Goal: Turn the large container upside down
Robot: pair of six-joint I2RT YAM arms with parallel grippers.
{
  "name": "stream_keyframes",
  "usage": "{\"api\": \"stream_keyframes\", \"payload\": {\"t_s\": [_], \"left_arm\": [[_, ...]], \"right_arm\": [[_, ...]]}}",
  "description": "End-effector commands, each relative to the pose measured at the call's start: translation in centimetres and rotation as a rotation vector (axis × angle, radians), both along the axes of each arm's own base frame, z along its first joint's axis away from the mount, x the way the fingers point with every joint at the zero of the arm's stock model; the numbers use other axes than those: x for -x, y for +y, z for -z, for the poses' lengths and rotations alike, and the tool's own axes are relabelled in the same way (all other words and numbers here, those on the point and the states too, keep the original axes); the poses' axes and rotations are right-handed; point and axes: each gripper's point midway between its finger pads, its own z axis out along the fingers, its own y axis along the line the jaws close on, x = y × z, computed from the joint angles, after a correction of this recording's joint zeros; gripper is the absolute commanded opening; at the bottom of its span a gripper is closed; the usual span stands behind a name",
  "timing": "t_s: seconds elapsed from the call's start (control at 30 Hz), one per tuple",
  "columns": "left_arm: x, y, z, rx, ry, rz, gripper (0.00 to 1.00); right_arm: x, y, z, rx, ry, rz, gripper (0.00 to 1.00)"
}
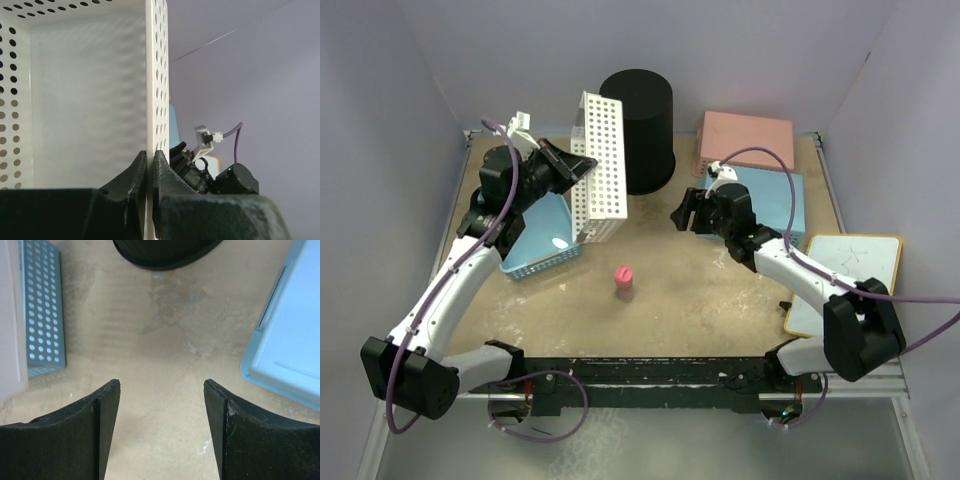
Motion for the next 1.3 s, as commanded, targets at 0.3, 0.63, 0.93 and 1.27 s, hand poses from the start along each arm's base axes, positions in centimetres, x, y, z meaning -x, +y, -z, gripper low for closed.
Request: {"api": "stream_keyframes", "payload": {"t_s": [0.3, 0.63, 0.93, 1.27], "left_arm": [[2.0, 4.5, -5.1, -0.233, -0.158, -0.143, 0.00], [0.4, 7.8, -7.4, -0.070, -0.199, -0.256, 0.00], [0.2, 5.1, -7.9, 0.323, -0.261, -0.164, 0.00], [-0.1, 3.2, -4.1, 0.499, -0.226, -0.066, 0.00]], "right_arm": [[1.6, 1.0, 1.7, -0.020, 0.058, -0.064, 0.70], [1.1, 3.4, 2.2, -0.054, 0.099, -0.110, 0.70], [1.0, 2.2, 2.0, -0.013, 0.070, -0.074, 0.71], [1.3, 1.7, 1.2, -0.001, 0.063, -0.062, 0.71]]}}
